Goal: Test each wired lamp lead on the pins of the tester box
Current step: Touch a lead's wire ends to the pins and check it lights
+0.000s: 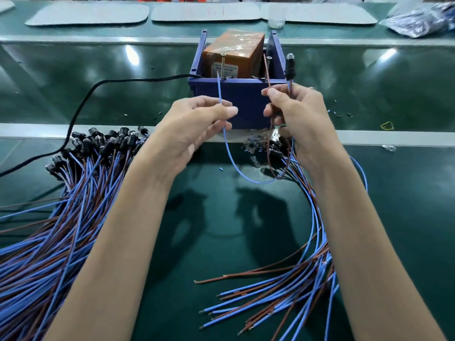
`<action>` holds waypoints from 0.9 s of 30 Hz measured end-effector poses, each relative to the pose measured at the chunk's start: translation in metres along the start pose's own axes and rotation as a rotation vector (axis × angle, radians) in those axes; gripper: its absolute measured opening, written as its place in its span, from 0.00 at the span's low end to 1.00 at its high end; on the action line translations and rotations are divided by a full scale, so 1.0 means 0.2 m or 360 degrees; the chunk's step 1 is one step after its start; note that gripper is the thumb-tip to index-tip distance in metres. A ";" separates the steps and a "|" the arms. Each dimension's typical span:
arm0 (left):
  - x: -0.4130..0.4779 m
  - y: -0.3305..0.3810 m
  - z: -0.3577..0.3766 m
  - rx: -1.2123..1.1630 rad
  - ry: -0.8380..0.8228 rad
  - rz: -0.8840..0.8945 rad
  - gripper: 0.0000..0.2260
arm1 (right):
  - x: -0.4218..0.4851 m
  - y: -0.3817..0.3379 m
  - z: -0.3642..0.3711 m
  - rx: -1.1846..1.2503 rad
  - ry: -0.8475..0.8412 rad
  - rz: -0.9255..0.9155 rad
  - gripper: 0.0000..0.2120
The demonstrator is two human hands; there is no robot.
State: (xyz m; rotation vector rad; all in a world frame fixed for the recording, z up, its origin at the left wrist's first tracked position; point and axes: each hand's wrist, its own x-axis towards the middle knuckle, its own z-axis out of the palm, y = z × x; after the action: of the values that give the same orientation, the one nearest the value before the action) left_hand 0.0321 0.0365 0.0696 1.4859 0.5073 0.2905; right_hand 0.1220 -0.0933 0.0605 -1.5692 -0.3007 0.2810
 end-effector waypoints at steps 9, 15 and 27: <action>0.01 -0.03 0.01 -0.0049 0.0144 0.0209 0.07 | 0.00 0.01 0.01 0.0064 0.0031 0.0014 0.11; 0.01 -0.05 0.00 -0.0063 0.0320 0.0207 0.04 | 0.01 0.01 0.00 0.0079 0.0032 0.0012 0.11; 0.01 -0.03 0.04 -0.0215 0.0350 0.0293 0.09 | 0.00 0.01 -0.01 0.0136 0.0114 0.0020 0.11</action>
State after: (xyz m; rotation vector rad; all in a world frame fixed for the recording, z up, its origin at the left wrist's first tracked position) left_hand 0.0369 0.0306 0.0625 1.3779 0.5159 0.6262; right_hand 0.1234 -0.0949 0.0590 -1.4938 -0.2204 0.2442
